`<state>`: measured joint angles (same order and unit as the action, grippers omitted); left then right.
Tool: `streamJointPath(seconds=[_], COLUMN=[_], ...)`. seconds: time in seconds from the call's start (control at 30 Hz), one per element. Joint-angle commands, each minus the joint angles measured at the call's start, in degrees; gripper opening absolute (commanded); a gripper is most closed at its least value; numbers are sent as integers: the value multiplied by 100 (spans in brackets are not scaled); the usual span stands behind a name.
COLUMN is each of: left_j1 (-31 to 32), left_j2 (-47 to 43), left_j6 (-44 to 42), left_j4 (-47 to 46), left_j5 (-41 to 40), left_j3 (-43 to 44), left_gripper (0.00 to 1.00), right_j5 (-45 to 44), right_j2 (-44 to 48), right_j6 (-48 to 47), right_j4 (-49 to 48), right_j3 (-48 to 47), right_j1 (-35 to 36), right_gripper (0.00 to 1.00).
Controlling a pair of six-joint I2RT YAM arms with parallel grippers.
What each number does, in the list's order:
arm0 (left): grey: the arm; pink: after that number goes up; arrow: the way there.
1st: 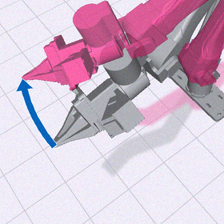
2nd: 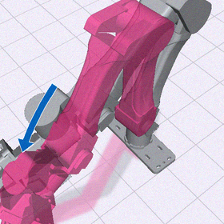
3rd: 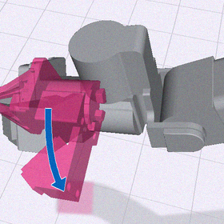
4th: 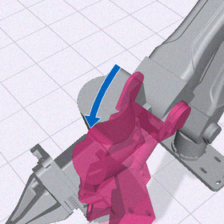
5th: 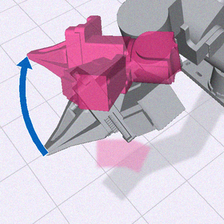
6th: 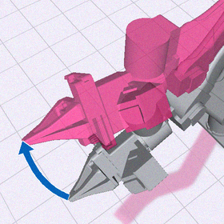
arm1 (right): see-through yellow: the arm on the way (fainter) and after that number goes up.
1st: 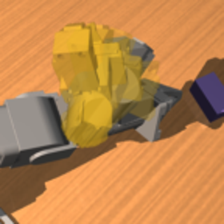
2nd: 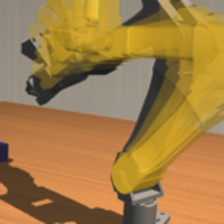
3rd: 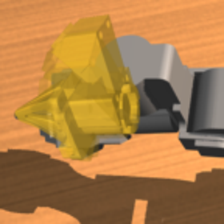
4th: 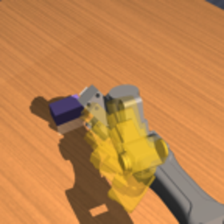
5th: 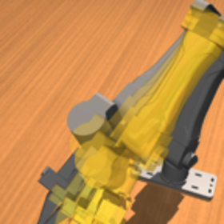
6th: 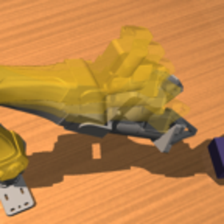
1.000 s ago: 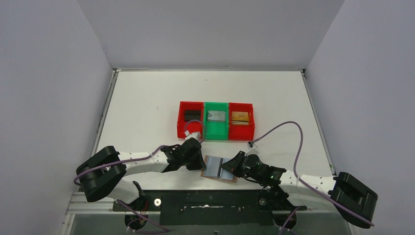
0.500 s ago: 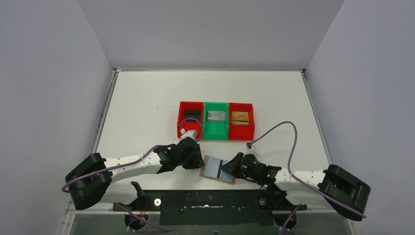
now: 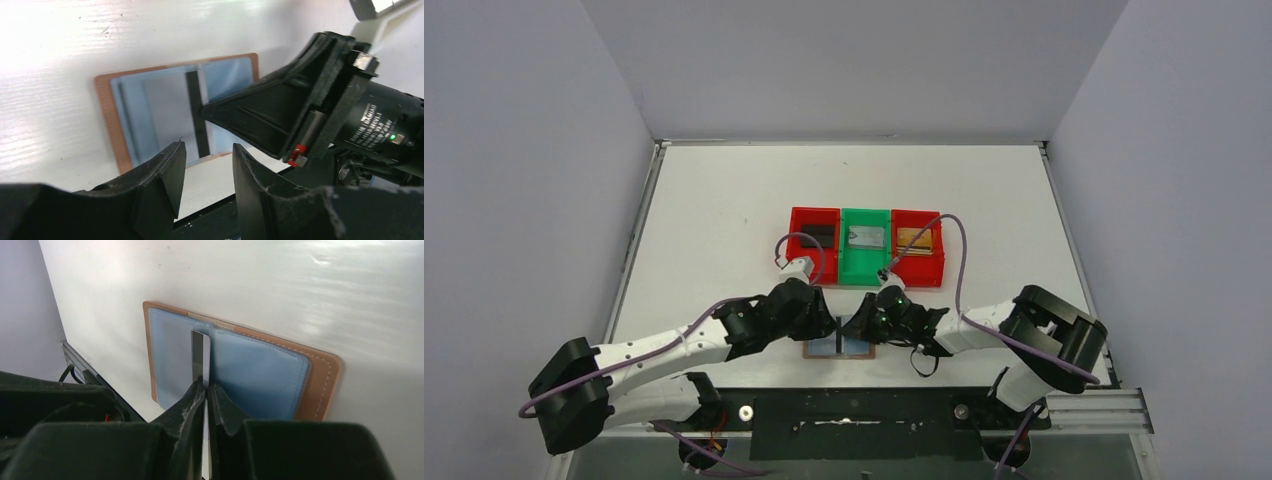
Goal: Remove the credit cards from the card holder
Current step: Remove the credit card from the card holder.
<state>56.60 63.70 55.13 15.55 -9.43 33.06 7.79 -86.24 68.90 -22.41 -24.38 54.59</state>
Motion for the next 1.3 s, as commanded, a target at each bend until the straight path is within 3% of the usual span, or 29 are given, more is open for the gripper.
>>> streamJointPath(seconds=[0.0, 0.47, 0.73, 1.03, 1.27], left_j1=[-4, -51, -54, -52, -52], left_j2=[-177, 788, 589, 582, 575], left_j6=[28, 235, 390, 410, 419], left_j4=[-63, -149, 61, 29, -13], left_j5=[-46, 33, -166, -114, -68], left_j3=[-33, -247, -473, -546, -572], left_gripper=[39, 25, 14, 9, 7], right_j5=[353, 399, 224, 196, -14], right_j2=[-426, -505, -232, -290, -644], right_j6=[-604, -410, -229, 504, 730], right_j4=[60, -123, -88, -1335, -1713], right_j3=[-395, -345, -277, 232, 218], right_j1=[-42, -59, -67, -1, 231], right_gripper=[4, 4, 8, 24, 24])
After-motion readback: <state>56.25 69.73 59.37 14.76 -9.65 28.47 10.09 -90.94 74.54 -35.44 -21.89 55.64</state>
